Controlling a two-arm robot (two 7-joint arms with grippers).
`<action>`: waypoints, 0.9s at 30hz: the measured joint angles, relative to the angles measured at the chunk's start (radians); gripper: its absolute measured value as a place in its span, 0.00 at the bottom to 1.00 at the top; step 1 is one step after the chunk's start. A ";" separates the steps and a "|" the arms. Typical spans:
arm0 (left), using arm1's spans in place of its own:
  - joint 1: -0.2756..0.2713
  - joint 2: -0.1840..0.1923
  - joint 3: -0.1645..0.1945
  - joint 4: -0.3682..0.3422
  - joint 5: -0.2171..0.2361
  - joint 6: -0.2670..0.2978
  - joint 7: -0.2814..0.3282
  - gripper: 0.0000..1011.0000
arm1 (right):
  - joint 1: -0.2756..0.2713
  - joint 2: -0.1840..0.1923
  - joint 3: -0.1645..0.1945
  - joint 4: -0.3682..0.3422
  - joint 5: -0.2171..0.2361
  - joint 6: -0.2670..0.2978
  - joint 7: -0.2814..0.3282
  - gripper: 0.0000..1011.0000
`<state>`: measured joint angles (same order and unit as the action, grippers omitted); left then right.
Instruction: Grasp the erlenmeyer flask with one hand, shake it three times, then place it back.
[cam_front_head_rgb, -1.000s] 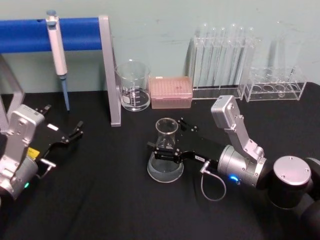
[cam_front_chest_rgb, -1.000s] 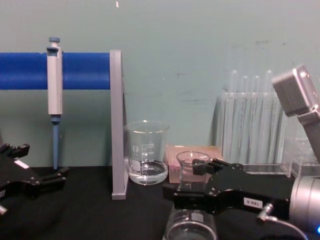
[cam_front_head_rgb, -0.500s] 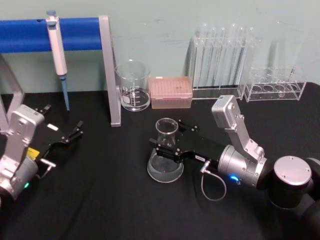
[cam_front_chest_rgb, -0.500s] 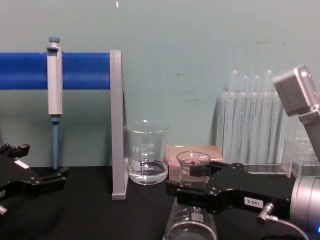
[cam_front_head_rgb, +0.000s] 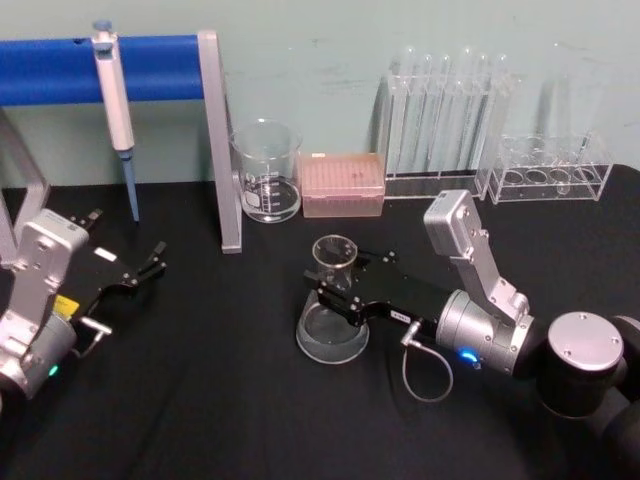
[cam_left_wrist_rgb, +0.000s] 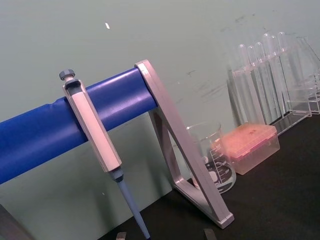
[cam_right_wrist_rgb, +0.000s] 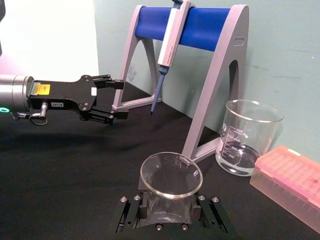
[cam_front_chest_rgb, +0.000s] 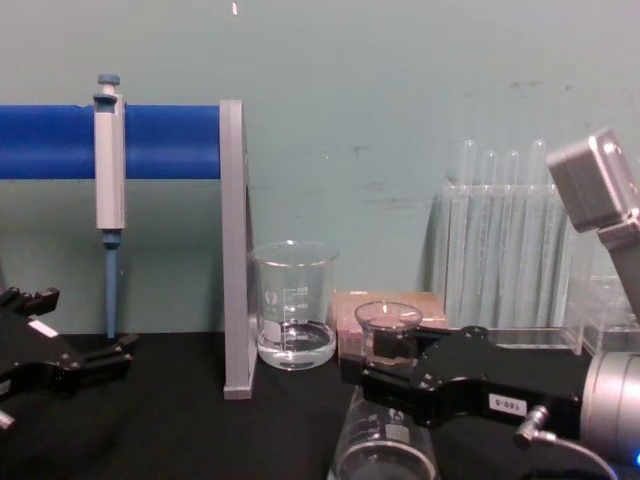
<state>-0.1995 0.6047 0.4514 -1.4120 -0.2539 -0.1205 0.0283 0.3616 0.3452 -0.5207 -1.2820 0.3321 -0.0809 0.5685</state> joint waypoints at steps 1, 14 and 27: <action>0.000 0.000 0.000 0.000 0.000 0.000 0.000 0.99 | 0.000 0.000 0.000 0.000 0.000 0.000 0.000 0.45; 0.000 0.000 0.000 0.000 0.000 0.000 0.000 0.99 | -0.009 0.009 0.019 -0.044 0.009 -0.001 -0.010 0.45; 0.000 0.000 0.000 0.000 0.000 0.000 0.000 0.99 | -0.025 0.025 0.065 -0.175 0.024 0.053 -0.076 0.45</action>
<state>-0.1995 0.6047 0.4514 -1.4120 -0.2539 -0.1205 0.0283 0.3364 0.3705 -0.4561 -1.4575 0.3560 -0.0282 0.4929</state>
